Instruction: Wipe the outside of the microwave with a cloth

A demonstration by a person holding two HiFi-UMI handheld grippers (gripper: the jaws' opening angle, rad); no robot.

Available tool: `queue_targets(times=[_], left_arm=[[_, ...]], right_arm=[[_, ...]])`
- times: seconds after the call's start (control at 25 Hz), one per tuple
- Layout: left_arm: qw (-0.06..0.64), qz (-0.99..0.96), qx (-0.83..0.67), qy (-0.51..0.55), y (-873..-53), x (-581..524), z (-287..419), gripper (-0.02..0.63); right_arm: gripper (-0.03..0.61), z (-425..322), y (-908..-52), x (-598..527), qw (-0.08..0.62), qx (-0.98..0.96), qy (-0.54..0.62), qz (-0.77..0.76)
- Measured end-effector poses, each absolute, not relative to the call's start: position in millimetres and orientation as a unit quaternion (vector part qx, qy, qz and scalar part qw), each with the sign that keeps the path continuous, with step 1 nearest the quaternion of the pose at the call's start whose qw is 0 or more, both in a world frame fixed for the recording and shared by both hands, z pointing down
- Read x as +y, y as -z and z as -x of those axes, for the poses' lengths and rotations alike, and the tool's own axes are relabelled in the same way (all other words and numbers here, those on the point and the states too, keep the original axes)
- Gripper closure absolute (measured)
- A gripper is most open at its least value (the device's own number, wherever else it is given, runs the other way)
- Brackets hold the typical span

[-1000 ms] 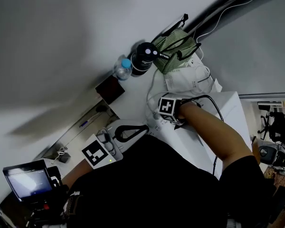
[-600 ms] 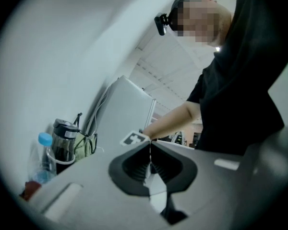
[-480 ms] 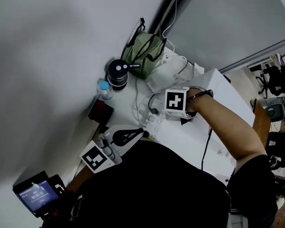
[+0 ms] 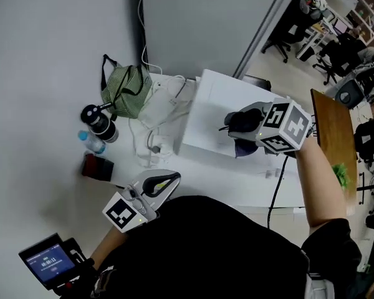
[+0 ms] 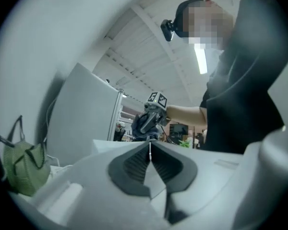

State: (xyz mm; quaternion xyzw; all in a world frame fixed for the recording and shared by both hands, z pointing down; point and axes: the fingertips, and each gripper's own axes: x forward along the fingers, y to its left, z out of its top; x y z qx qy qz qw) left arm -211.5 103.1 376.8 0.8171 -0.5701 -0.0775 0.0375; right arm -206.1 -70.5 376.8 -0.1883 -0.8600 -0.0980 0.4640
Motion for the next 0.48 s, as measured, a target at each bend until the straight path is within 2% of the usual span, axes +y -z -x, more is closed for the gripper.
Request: queue_targets(times=[0.12,0.24,0.48], left_arm=[[0.049,-0.833,-0.541,0.106,-363.3,57.2,150.3,0.606],[0.05,-0.862,-0.498,0.086,-353.6,21.9,105.3,0.609],[0.028,-0.887,-0.457,0.051,-339.8,8.1,78.3,0.609]], right_arm=[[0.426,135.0,-353.7,-125.7,0.411,-0.899,0.081,0.126],[0.426,78.2,-329.8,-183.8,0.339,-0.939,0.028,0.05],[0.426,-18.9,-318.9,-272.9,0.248,-0.961,-0.061,-0.105]])
